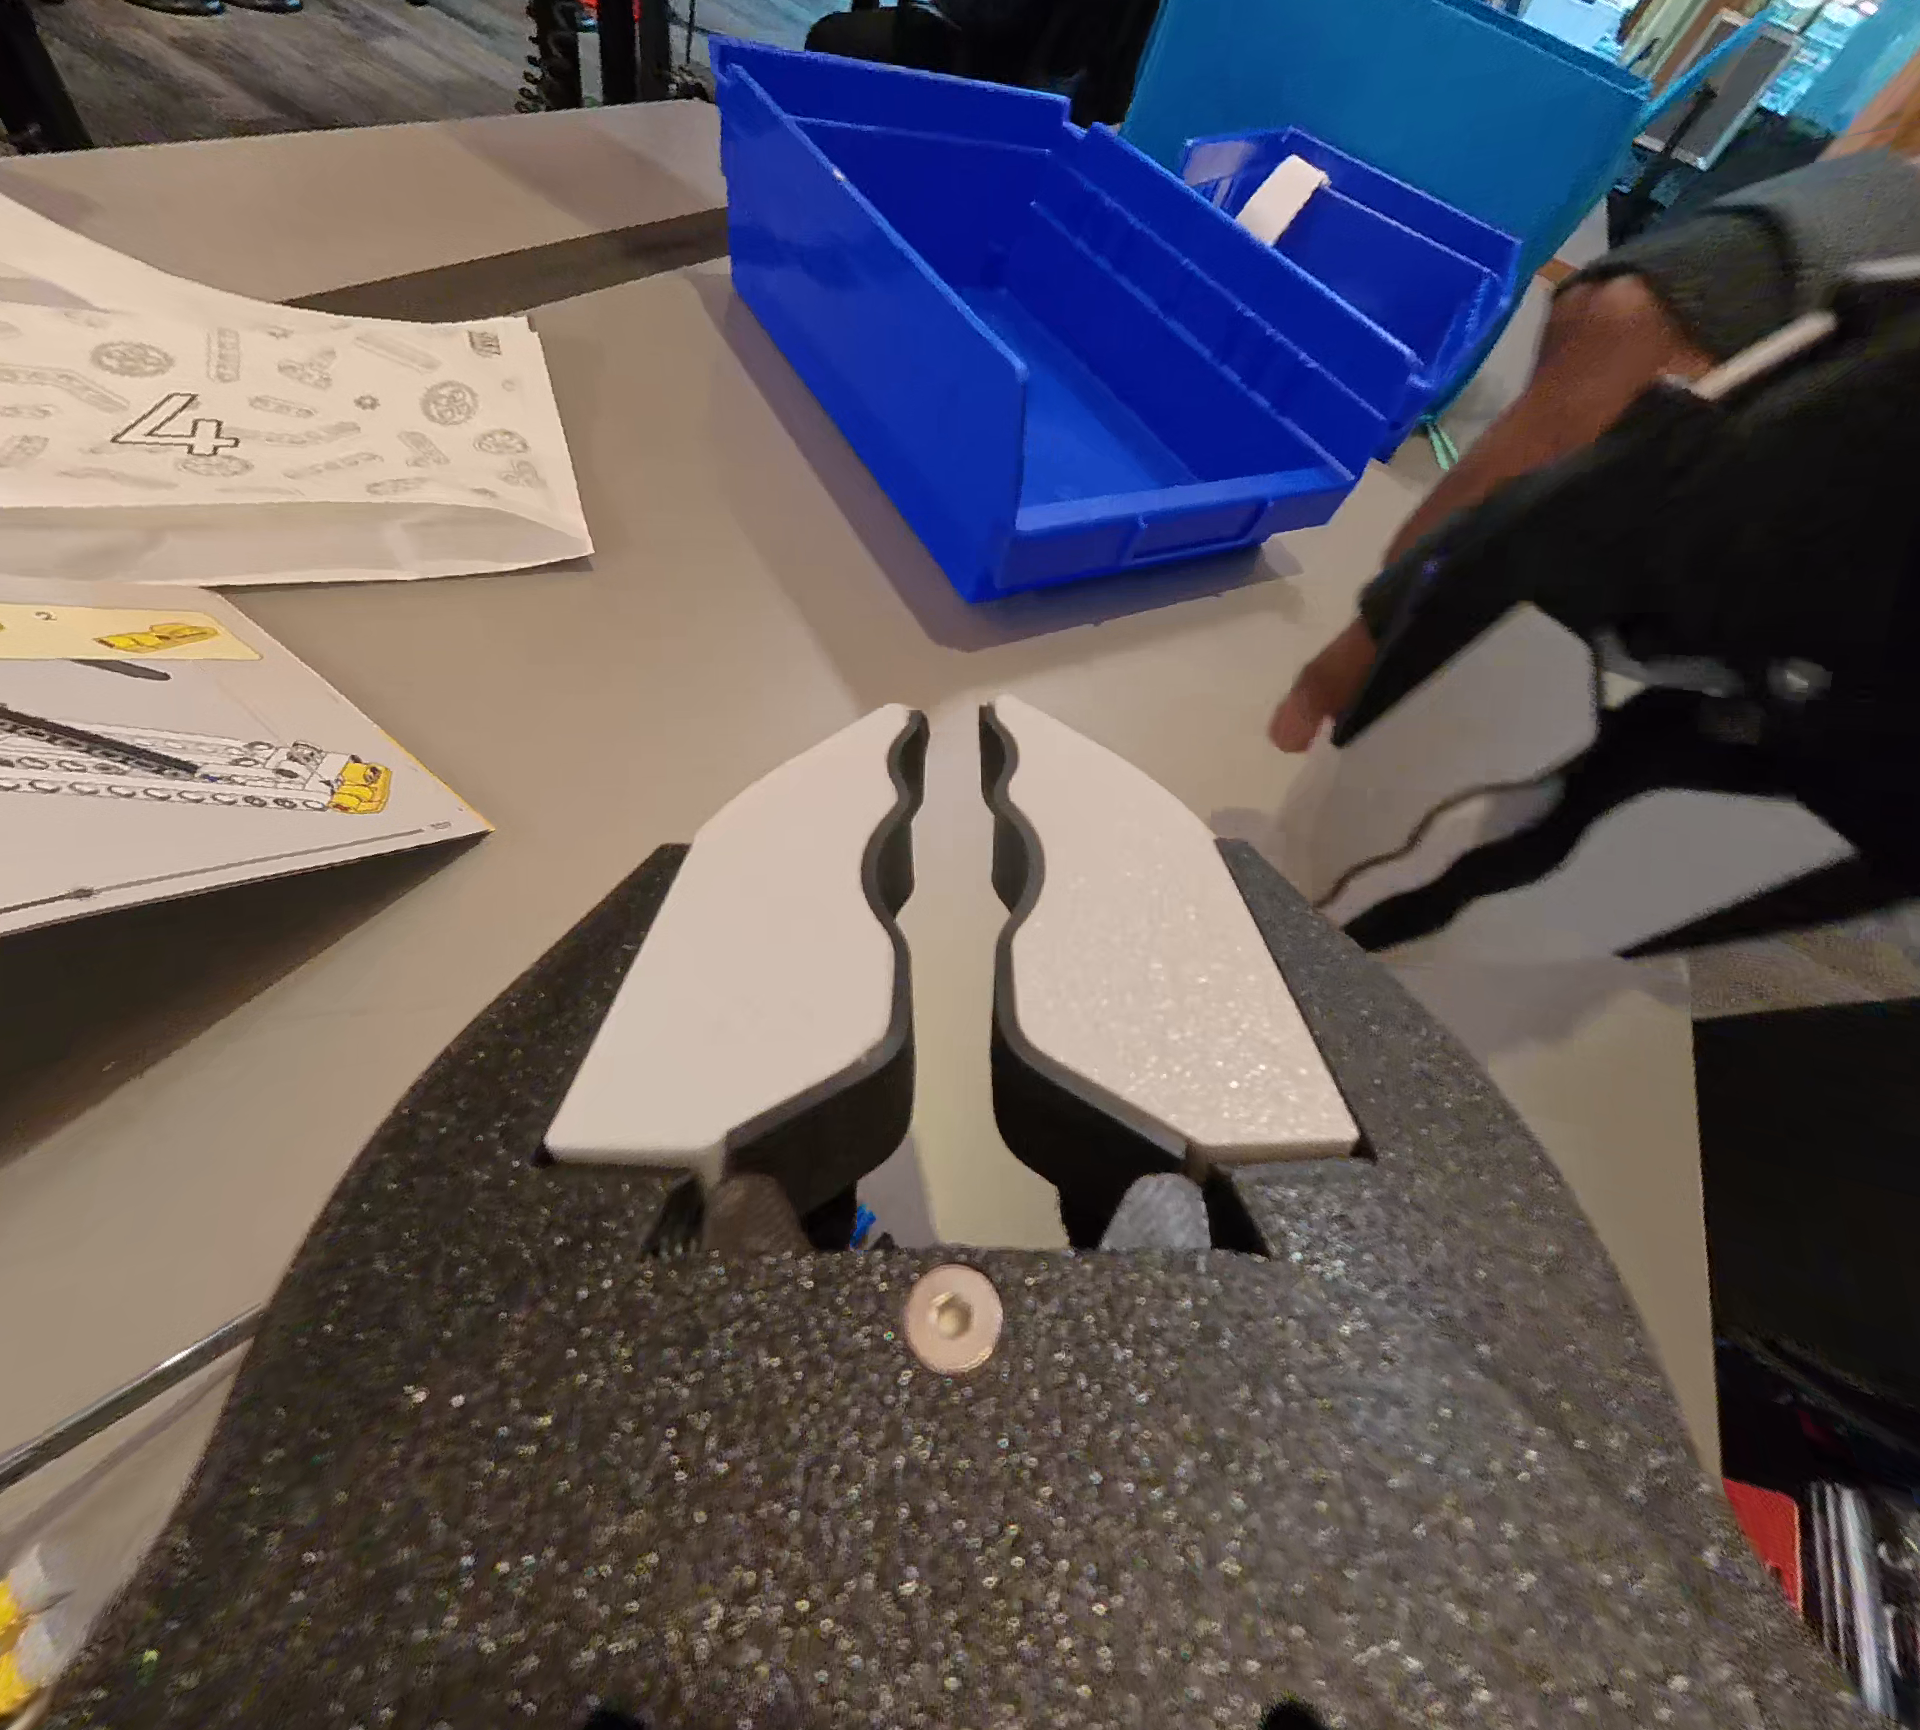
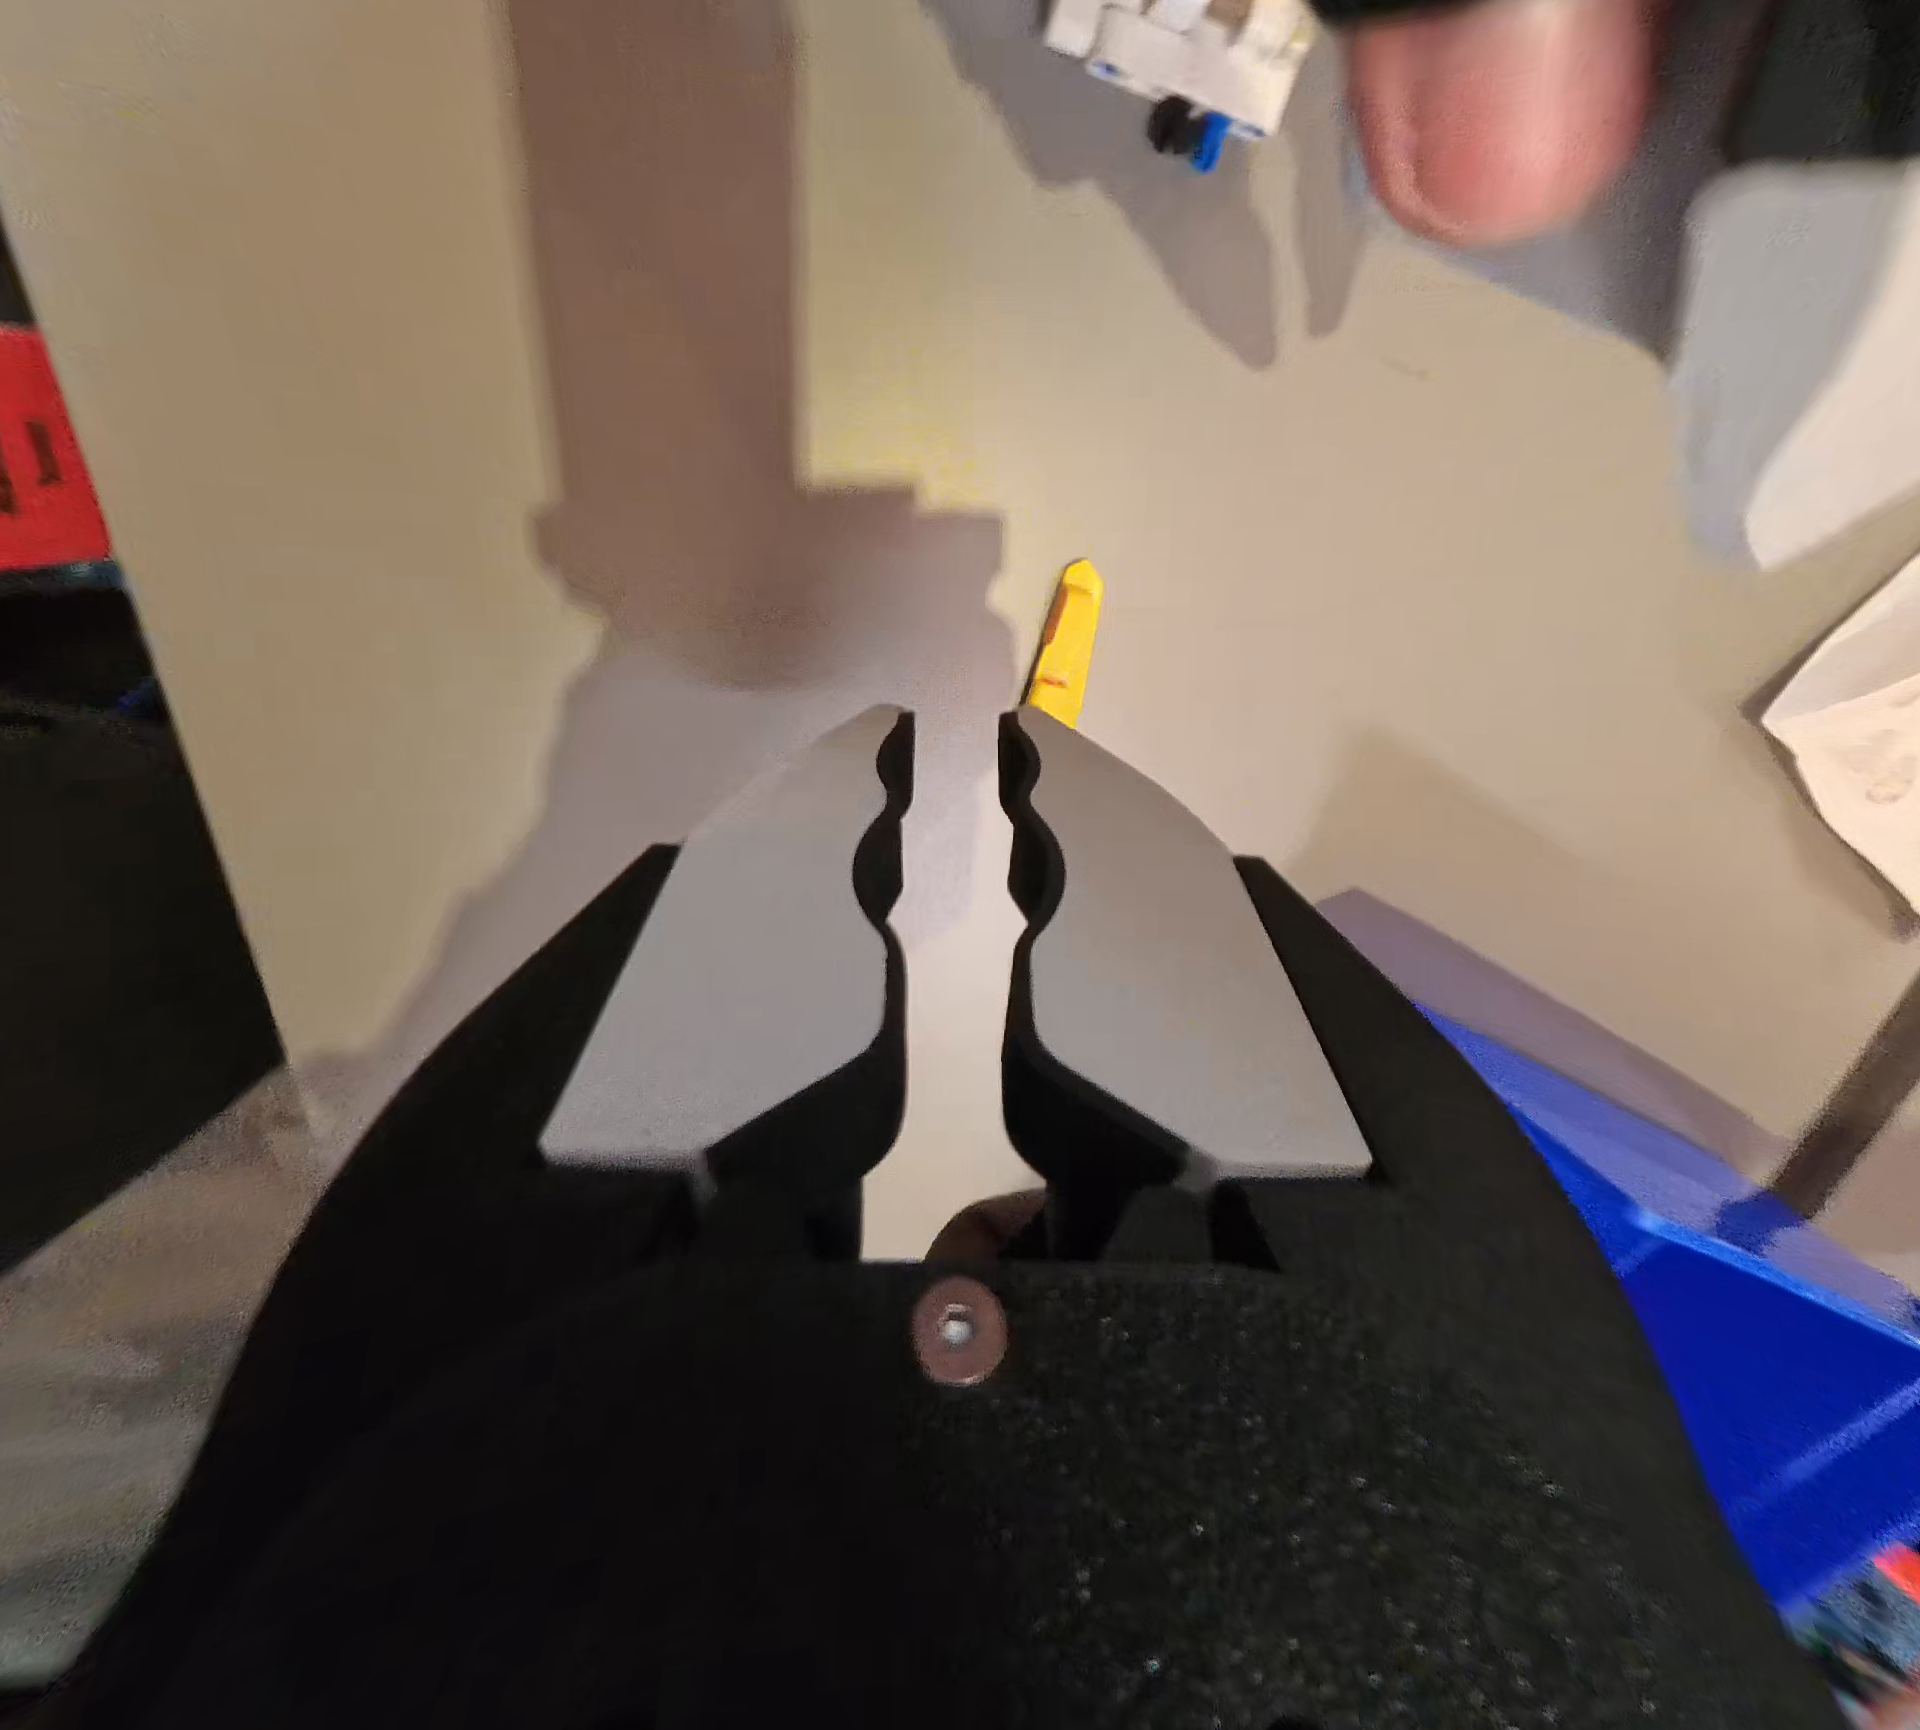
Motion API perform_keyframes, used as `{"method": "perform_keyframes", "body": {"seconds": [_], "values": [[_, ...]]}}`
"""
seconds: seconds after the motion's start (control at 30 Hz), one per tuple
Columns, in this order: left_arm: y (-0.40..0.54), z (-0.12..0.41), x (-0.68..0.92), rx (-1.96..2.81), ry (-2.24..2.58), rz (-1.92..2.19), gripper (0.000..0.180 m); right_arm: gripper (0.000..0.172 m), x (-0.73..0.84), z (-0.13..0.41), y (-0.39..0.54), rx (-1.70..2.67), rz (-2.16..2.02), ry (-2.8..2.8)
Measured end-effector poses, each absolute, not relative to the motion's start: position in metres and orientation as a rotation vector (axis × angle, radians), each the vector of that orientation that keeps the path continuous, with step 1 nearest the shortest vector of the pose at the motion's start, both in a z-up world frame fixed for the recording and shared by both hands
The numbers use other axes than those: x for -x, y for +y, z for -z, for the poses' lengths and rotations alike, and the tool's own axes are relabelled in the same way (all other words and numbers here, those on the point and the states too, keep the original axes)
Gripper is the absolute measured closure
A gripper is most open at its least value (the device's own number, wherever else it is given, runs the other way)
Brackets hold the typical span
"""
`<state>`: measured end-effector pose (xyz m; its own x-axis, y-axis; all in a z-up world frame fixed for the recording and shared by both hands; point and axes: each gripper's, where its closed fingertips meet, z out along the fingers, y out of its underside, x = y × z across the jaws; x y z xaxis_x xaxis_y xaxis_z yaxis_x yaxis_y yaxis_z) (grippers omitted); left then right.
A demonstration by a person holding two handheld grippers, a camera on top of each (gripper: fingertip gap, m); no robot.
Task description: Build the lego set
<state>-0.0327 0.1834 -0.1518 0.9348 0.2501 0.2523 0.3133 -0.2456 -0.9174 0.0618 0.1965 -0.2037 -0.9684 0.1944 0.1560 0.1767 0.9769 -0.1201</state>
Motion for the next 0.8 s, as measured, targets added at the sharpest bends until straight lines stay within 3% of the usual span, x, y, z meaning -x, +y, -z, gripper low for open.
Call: {"method": "perform_keyframes", "body": {"seconds": [0.37, 0.8], "values": [[0.128, 0.166, -0.001, 1.934, -0.375, 0.034, 0.169, 0.151, -0.020, 0.217, 0.216, 0.824, -0.929, -2.679], [0.115, 0.181, -0.007, 2.037, -0.322, -0.001, 0.169, 0.145, 0.001, 0.248, 0.213, 0.902, -0.870, -2.516]]}}
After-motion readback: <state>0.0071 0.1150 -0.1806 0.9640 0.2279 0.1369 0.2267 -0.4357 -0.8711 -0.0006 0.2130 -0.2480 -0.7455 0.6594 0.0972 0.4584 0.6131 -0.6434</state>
